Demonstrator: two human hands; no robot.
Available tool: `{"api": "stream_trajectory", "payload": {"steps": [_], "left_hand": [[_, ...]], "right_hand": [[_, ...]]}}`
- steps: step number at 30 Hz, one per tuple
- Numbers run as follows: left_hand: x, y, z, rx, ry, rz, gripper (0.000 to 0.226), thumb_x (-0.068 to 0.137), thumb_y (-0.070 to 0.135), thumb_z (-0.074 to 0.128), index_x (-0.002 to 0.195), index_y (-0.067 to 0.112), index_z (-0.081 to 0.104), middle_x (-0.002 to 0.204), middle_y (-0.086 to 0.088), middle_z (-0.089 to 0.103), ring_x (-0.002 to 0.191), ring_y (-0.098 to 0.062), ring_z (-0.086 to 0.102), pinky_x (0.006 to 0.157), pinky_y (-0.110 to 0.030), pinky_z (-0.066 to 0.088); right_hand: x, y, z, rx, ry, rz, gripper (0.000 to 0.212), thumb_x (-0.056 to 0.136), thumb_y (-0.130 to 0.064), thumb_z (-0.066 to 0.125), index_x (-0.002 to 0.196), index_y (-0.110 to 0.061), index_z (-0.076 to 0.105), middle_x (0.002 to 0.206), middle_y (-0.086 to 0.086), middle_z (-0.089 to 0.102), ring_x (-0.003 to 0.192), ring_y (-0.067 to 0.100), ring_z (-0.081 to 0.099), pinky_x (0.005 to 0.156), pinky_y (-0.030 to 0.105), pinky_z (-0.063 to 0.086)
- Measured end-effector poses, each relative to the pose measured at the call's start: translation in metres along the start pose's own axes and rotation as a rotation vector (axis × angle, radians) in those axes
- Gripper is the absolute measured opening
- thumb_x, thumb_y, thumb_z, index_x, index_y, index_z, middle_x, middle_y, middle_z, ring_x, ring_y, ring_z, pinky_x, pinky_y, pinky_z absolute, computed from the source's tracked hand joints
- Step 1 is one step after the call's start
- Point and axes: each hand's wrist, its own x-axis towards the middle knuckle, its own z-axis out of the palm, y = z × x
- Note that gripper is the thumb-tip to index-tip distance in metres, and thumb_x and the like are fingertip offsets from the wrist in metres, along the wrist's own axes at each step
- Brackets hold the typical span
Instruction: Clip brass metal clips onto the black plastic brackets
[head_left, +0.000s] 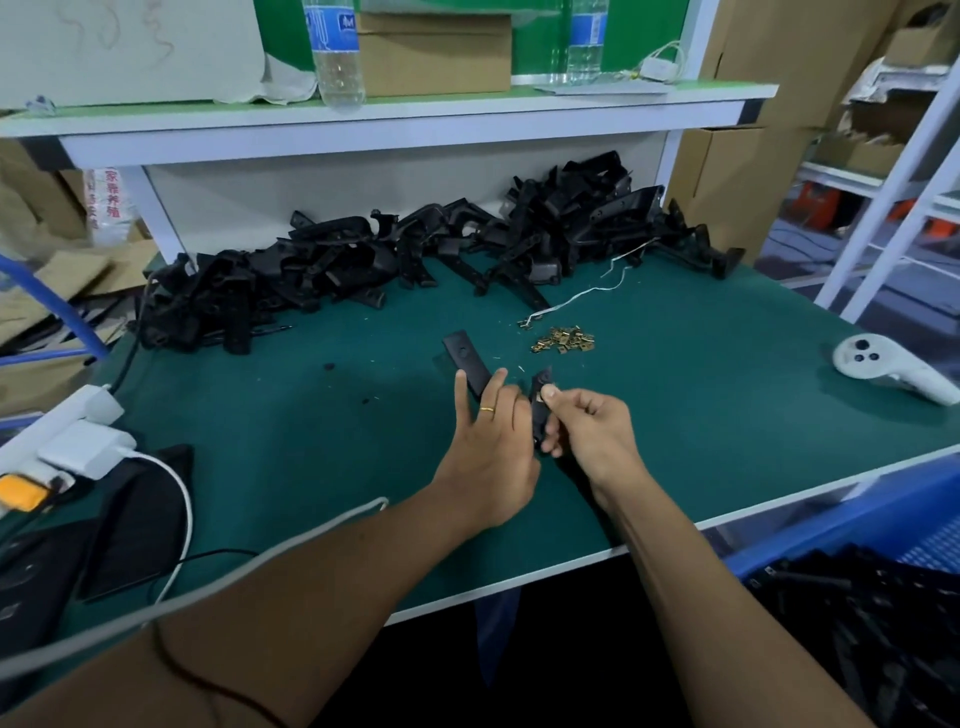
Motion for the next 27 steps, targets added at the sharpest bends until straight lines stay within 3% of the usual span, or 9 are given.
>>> {"api": "stream_trajectory", "payload": {"steps": [4, 6, 8, 11, 14, 17, 20, 23, 27], "left_hand": [[0.002, -0.005, 0.008, -0.181, -0.056, -0.045, 0.059, 0.094, 0.038, 0.033, 0.141, 0.001, 0.035, 0.145, -0.015, 0.038, 0.153, -0.033, 0.015, 0.124, -0.064, 0.001], [0.006, -0.007, 0.012, -0.331, -0.083, -0.085, 0.055, 0.103, 0.036, 0.040, 0.147, 0.004, 0.030, 0.153, -0.013, 0.033, 0.154, -0.024, 0.010, 0.127, -0.055, -0.001], [0.009, -0.007, 0.012, -0.414, -0.109, -0.145, 0.056, 0.107, 0.041, 0.040, 0.150, 0.007, 0.029, 0.158, -0.012, 0.029, 0.155, -0.021, 0.009, 0.127, -0.052, -0.003], [0.010, -0.005, 0.011, -0.422, -0.140, -0.220, 0.059, 0.107, 0.047, 0.034, 0.150, 0.008, 0.028, 0.163, -0.012, 0.024, 0.157, -0.019, 0.003, 0.125, -0.055, -0.007], [0.010, -0.002, 0.008, -0.370, -0.124, -0.314, 0.060, 0.107, 0.046, 0.030, 0.150, 0.004, 0.029, 0.162, -0.014, 0.029, 0.158, -0.026, 0.003, 0.126, -0.058, -0.001], [0.008, 0.002, 0.009, -0.259, -0.106, -0.329, 0.064, 0.108, 0.048, 0.024, 0.151, 0.001, 0.029, 0.160, -0.016, 0.034, 0.157, -0.032, 0.009, 0.125, -0.058, 0.009], [0.009, -0.001, 0.010, -0.212, -0.059, -0.308, 0.066, 0.105, 0.058, 0.024, 0.146, 0.008, 0.040, 0.151, -0.009, 0.043, 0.149, -0.027, 0.029, 0.124, -0.055, 0.017], [0.011, -0.005, 0.011, -0.264, -0.028, -0.269, 0.066, 0.099, 0.068, 0.033, 0.135, 0.015, 0.050, 0.136, -0.001, 0.051, 0.134, -0.023, 0.042, 0.125, -0.054, 0.015], [0.012, -0.009, 0.014, -0.307, 0.005, -0.270, 0.072, 0.091, 0.075, 0.039, 0.128, 0.015, 0.051, 0.125, 0.000, 0.054, 0.126, -0.022, 0.047, 0.126, -0.053, 0.016]], "right_hand": [[0.012, 0.002, -0.001, -0.047, 0.044, 0.039, 0.034, 0.103, -0.027, 0.066, 0.077, -0.005, 0.066, 0.060, 0.008, 0.063, 0.048, 0.018, 0.058, 0.045, 0.028, 0.048], [0.028, 0.003, -0.015, -0.290, 0.141, -0.062, 0.032, 0.103, -0.030, 0.065, 0.079, -0.009, 0.069, 0.068, 0.004, 0.067, 0.058, 0.016, 0.060, 0.057, 0.032, 0.051], [0.046, 0.006, -0.029, -0.601, 0.254, -0.203, 0.015, 0.099, -0.030, 0.070, 0.092, -0.019, 0.078, 0.086, -0.001, 0.069, 0.078, 0.013, 0.063, 0.078, 0.031, 0.052], [0.066, 0.009, -0.030, -0.915, 0.134, -0.234, 0.019, 0.096, -0.033, 0.073, 0.114, -0.031, 0.077, 0.104, -0.006, 0.061, 0.095, 0.013, 0.061, 0.084, 0.032, 0.051], [0.072, 0.012, -0.025, -1.072, 0.052, -0.260, 0.009, 0.098, -0.033, 0.069, 0.103, -0.035, 0.076, 0.102, -0.011, 0.055, 0.096, 0.011, 0.056, 0.076, 0.033, 0.051], [0.070, 0.013, -0.027, -1.003, 0.042, -0.289, 0.003, 0.095, -0.021, 0.073, 0.094, -0.023, 0.071, 0.099, -0.005, 0.058, 0.095, 0.018, 0.059, 0.079, 0.036, 0.052], [0.062, 0.014, -0.030, -0.936, 0.030, -0.259, 0.008, 0.097, -0.012, 0.069, 0.093, -0.018, 0.066, 0.098, -0.002, 0.062, 0.096, 0.019, 0.059, 0.081, 0.034, 0.046], [0.046, 0.013, -0.035, -0.687, 0.037, -0.244, 0.012, 0.101, -0.012, 0.063, 0.093, -0.020, 0.062, 0.090, -0.006, 0.067, 0.086, 0.009, 0.062, 0.076, 0.026, 0.044], [0.025, 0.007, -0.032, -0.399, 0.014, -0.255, 0.011, 0.102, -0.012, 0.062, 0.097, -0.020, 0.065, 0.078, -0.005, 0.066, 0.069, 0.011, 0.063, 0.069, 0.023, 0.052]]}}
